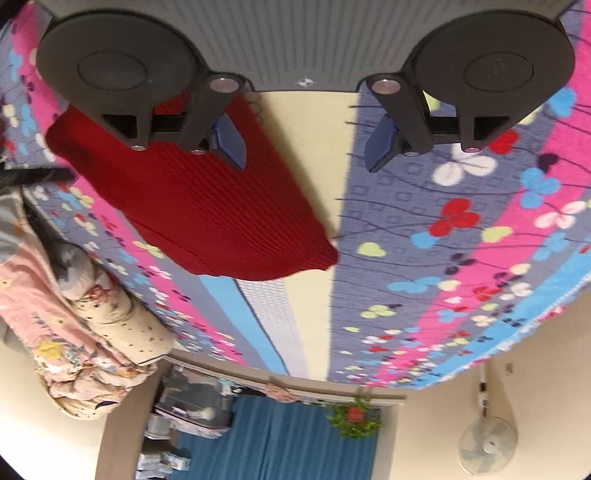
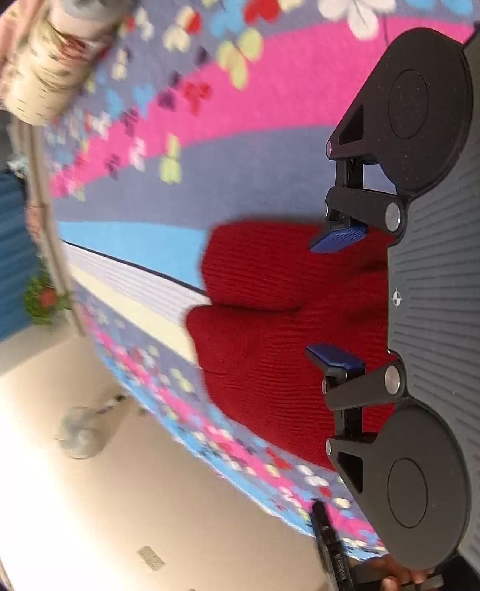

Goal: Fold small clothes

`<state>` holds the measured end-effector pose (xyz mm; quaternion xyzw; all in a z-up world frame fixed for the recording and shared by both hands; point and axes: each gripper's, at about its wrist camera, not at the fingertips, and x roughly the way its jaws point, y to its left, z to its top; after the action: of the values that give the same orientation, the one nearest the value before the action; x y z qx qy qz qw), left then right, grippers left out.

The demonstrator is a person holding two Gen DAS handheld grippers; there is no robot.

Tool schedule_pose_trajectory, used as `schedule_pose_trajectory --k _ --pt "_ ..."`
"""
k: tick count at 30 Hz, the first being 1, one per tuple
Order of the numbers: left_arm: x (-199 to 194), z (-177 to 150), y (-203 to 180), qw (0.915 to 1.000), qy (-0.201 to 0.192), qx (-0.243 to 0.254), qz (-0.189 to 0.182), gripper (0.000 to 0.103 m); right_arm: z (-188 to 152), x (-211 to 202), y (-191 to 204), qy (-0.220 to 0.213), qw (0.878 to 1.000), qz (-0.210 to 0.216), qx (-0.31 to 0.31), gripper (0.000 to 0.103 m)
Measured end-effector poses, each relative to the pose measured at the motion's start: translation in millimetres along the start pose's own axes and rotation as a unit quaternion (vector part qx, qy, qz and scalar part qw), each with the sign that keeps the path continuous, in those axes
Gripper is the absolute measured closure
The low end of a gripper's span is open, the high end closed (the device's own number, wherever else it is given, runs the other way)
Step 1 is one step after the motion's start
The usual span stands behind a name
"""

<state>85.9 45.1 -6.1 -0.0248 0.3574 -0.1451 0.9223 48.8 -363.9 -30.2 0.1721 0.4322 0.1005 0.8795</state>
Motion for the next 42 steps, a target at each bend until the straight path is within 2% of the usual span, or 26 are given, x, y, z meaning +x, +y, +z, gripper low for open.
schedule_pose_trajectory --k 1,3,4,6,10,12,17,19,21,22,23,24,27,30,32,34,36,40,42 --pt "3.4 0.9 -1.1 0.9999 0.004 -0.007 -0.012 0.021 -3.0 10.0 1.3 0.023 1.000 -0.014 -0.011 0.042" --pt "12.7 4.8 -3.8 0.9987 0.014 -0.021 -0.045 0.016 -14.1 34.4 0.9 0.076 0.995 -0.059 -0.028 0.026" --pt "18.6 6.9 -5.7 0.9976 0.020 -0.027 -0.060 0.016 -15.5 39.2 -1.8 0.084 0.994 -0.063 -0.019 0.024" --pt "34.4 11.3 -8.7 0.9952 0.032 -0.043 -0.082 0.015 -13.3 44.3 -6.5 0.085 0.995 -0.052 0.005 0.022" --pt "77.9 15.7 -8.9 0.9875 0.074 -0.094 -0.102 0.014 -12.4 49.4 -7.9 0.090 0.995 -0.039 0.023 0.020" --pt "99.1 16.8 -5.9 0.9810 0.084 -0.130 -0.117 0.005 -11.4 54.3 -7.9 0.092 0.995 -0.031 0.027 0.020" --pt "139.8 10.6 3.7 0.9622 0.107 -0.197 -0.155 0.000 -11.2 61.5 -8.9 0.089 0.995 -0.020 0.032 0.018" --pt "150.1 8.9 7.6 0.9561 0.111 -0.215 -0.165 0.000 -13.4 59.5 -7.7 0.083 0.996 -0.022 0.032 0.019" --pt "156.3 8.2 9.0 0.9521 0.115 -0.228 -0.168 0.001 -16.4 56.8 -4.5 0.074 0.996 -0.023 0.032 0.026" --pt "156.9 8.7 8.3 0.9526 0.112 -0.228 -0.167 0.002 -18.3 55.0 -2.4 0.067 0.997 -0.024 0.033 0.028" --pt "155.4 10.1 7.1 0.9555 0.108 -0.223 -0.161 0.009 -19.3 53.6 -0.9 0.060 0.997 -0.026 0.035 0.033" --pt "152.3 11.9 4.9 0.9597 0.102 -0.214 -0.151 0.022 -20.6 51.7 1.4 0.053 0.997 -0.029 0.039 0.041" --pt "122.9 27.3 -19.2 0.9827 0.057 -0.142 -0.103 0.040 -20.9 43.5 9.3 0.026 0.997 -0.032 0.059 0.059" --pt "92.5 40.8 -31.1 0.9895 0.013 -0.103 -0.100 0.043 -20.2 38.3 24.6 -0.003 0.998 -0.036 0.053 0.067" --pt "72.6 48.4 -27.4 0.9937 -0.017 -0.076 -0.080 0.043 -18.3 39.4 33.8 -0.016 0.998 -0.018 0.054 0.068" --pt "53.4 54.5 -14.7 0.9956 -0.041 -0.059 -0.061 0.043 -15.7 41.9 53.9 -0.030 0.999 0.007 0.035 0.070" --pt "33.3 59.5 9.0 0.9953 -0.055 -0.066 -0.044 0.043 -14.3 45.5 79.8 -0.042 0.999 0.032 0.000 0.071" --pt "7.7 58.0 60.0 0.9954 -0.050 -0.080 -0.008 0.038 -13.2 54.7 124.3 -0.055 0.992 0.091 -0.061 0.072" --pt "7.4 49.1 82.0 0.9962 -0.014 -0.084 0.021 0.032 -12.3 65.3 135.7 -0.037 0.991 0.107 -0.077 0.072"
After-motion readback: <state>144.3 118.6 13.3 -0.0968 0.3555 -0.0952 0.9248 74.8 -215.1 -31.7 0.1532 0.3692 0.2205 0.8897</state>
